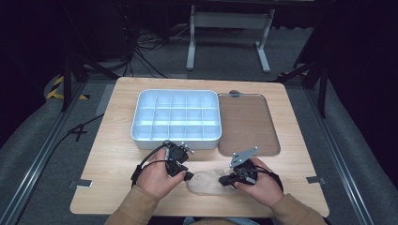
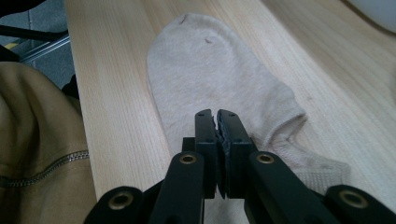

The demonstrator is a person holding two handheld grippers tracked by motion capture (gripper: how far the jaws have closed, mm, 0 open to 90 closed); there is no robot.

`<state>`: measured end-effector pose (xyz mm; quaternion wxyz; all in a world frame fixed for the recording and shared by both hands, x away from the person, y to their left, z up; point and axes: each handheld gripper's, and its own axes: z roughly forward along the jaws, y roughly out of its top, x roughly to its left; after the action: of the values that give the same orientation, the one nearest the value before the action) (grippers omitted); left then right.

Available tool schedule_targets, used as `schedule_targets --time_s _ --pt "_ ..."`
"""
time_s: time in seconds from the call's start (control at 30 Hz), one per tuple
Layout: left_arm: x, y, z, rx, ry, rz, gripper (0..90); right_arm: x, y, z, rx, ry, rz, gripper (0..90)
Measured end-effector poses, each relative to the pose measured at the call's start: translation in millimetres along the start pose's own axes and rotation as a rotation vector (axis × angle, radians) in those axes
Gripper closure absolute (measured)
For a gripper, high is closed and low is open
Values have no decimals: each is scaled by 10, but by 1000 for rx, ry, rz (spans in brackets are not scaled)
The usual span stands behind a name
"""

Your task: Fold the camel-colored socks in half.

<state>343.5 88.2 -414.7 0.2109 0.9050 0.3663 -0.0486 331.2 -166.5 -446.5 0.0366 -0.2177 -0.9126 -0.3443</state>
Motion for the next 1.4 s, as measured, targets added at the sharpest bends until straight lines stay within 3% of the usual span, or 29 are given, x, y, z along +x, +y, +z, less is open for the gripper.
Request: schedule_targets --time_s 0.43,1.0,1.23,1.4 --pt "-30 15 246 75 22 -1 718 27 1 25 17 2 -30 870" --pt "-49 32 336 101 40 0 696 28 4 16 13 -6 -31 870" --pt "-110 59 370 114 34 8 821 39 8 20 15 -13 -40 873" --pt "-125 62 370 120 44 3 846 48 11 25 20 -11 -48 873"
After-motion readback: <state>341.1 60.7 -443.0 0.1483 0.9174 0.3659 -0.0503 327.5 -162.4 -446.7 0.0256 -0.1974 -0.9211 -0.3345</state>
